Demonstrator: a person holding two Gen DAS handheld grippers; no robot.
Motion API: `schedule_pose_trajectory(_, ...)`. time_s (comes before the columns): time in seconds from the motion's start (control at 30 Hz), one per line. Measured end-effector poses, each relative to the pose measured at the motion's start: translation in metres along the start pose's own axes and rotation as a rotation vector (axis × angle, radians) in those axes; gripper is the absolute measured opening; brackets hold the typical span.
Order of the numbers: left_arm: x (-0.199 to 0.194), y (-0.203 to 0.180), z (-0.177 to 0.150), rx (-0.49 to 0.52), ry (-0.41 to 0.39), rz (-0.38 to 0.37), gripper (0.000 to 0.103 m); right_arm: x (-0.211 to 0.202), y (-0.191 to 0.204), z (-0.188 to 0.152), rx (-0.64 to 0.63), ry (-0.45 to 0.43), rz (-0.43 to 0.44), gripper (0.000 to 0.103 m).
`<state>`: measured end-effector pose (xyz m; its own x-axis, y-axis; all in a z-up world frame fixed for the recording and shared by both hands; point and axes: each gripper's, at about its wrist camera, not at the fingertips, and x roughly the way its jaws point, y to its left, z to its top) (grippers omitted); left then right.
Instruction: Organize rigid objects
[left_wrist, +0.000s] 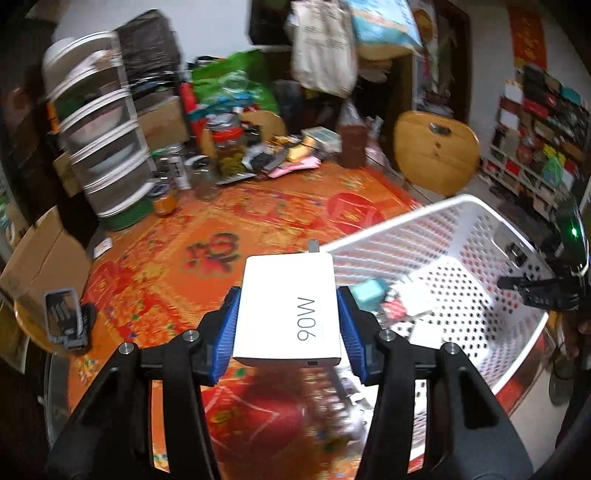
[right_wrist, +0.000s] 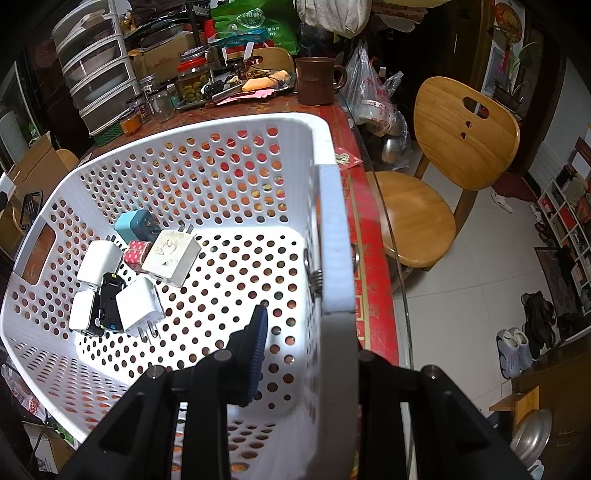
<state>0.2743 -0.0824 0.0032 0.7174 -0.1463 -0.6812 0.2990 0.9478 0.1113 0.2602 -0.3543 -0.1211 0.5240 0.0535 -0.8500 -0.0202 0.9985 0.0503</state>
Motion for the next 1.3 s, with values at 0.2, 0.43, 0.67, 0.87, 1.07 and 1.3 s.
schedule_pose_trajectory(0.2,0.043,-0.058,0.008,0.074,0.117,-0.073,0.048,-0.001,0.001,0.001,-0.002,0.002,0.002,0.027)
schedule_pose_trajectory(0.43,0.091,-0.098,0.007,0.174,0.258,-0.07,0.048,-0.001,0.002,0.001,-0.005,0.002,0.004,0.027)
schedule_pose_trajectory(0.67,0.115,-0.11,0.003,0.206,0.345,-0.057,0.048,-0.001,0.002,0.001,-0.011,0.002,0.014,0.027)
schedule_pose_trajectory(0.87,0.113,-0.107,0.003,0.207,0.333,-0.06,0.056,0.0,0.003,0.002,-0.013,0.0,0.017,0.027)
schedule_pose_trajectory(1.07,0.104,-0.107,0.006,0.212,0.3,-0.064,0.09,0.0,0.003,0.002,-0.011,0.003,0.016,0.027)
schedule_pose_trajectory(1.3,0.08,-0.093,0.004,0.144,0.205,-0.107,0.098,-0.001,0.003,0.004,0.004,0.007,0.014,0.044)
